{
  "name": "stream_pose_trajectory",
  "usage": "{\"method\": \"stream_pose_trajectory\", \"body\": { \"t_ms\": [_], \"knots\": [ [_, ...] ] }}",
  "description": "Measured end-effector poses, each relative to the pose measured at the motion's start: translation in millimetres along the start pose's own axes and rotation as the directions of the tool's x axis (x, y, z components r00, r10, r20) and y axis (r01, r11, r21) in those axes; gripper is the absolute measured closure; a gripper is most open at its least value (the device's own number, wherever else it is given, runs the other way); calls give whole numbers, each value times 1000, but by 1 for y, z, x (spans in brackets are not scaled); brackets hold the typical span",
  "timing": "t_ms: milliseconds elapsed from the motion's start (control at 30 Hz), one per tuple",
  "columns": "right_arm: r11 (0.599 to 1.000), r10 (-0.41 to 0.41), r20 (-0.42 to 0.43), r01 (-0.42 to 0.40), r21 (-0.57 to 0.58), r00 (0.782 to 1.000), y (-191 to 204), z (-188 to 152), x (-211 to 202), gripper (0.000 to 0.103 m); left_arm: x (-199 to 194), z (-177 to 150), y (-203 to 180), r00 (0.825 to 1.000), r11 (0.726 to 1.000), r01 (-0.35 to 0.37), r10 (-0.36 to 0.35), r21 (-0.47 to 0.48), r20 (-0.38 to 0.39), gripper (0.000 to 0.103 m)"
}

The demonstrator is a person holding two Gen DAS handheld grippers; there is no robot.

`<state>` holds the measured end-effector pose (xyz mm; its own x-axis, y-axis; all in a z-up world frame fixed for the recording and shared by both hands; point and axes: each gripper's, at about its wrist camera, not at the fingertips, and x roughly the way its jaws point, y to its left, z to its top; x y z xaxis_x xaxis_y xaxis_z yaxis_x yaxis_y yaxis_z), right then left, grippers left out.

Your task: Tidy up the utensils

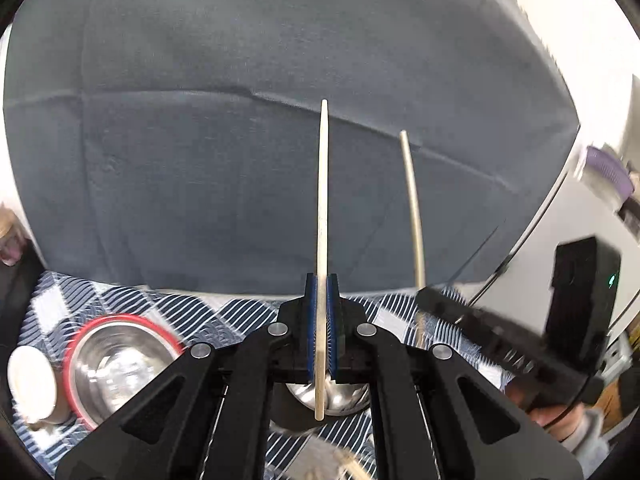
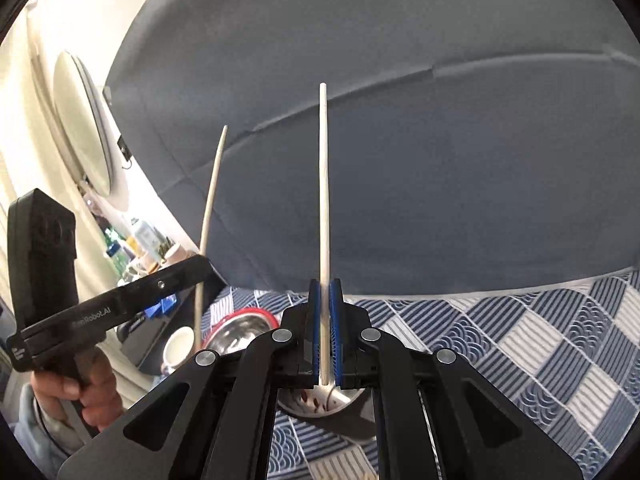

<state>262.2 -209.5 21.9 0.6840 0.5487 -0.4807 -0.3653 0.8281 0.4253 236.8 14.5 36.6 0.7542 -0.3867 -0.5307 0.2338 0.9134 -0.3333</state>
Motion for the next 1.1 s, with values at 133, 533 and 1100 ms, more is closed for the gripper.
{"method": "stream_pose_trajectory", "body": {
  "t_ms": [133,533,1100],
  "knots": [
    [1000,11,48,-11,8,999,-2,-16,17,98,14,-11,9,998,998,43,-41,-39,52,98],
    [1000,-12,101,14,-20,995,-12,-64,38,98,43,-51,12,985,998,55,-59,28,162,98],
    [995,-41,75,47,-89,996,-5,-78,36,95,49,-80,16,999,999,31,-32,30,33,92]
  ]
}}
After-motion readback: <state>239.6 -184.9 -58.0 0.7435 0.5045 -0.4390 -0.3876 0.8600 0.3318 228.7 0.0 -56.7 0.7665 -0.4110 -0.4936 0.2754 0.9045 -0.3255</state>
